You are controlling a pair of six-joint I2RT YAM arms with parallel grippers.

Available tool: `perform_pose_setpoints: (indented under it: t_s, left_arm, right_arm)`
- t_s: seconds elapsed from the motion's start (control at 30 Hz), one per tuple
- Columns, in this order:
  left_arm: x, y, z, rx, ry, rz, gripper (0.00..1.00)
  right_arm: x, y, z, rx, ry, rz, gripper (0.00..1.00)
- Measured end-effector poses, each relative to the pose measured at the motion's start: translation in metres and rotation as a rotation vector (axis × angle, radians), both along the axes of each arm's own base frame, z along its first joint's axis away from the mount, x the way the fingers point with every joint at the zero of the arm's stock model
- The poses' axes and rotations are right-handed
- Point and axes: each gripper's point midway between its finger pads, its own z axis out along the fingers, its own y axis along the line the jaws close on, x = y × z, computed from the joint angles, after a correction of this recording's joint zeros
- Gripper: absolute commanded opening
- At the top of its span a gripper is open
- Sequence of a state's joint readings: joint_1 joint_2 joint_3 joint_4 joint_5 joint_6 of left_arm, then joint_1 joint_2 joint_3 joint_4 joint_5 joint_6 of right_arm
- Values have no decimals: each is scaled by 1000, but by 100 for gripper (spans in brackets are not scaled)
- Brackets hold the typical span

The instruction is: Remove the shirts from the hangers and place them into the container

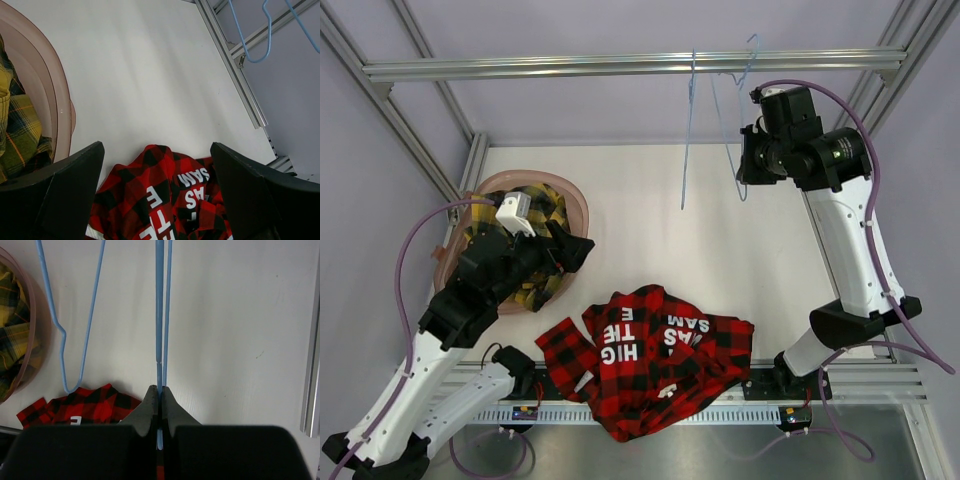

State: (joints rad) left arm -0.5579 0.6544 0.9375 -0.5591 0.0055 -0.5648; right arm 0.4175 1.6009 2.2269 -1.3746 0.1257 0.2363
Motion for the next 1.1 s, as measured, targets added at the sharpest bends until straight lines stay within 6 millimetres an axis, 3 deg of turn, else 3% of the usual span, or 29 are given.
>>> perform_pose_setpoints:
  t_s: [0.43,0.63,0.8,0.83,0.87,0.97,1.1]
  left_arm:
    - [-4,0,3,-4,-13,-15,94]
    - [-4,0,3,-5,-13,-16,94]
    - [-4,-1,2,-4,-11,-18,94]
    - [-4,-1,0,-2,-7,-19,95]
    - [-4,-1,-2,1,-3,-20,95]
    - [-4,-4,-7,13,11,-36,95]
    - [-3,-12,-18,34,43,-78,95]
  right_arm:
    - [5,5,-9,29,44,25,0]
    - [5,5,-35,6,108,20,0]
    - [15,7,-44,15,92,14,1]
    - [15,7,-44,16,89,14,9]
    - [15,7,-44,19,83,13,30]
    - [8,5,-43,23,84,11,53]
    - [-3,0,-37,24,73,13,66]
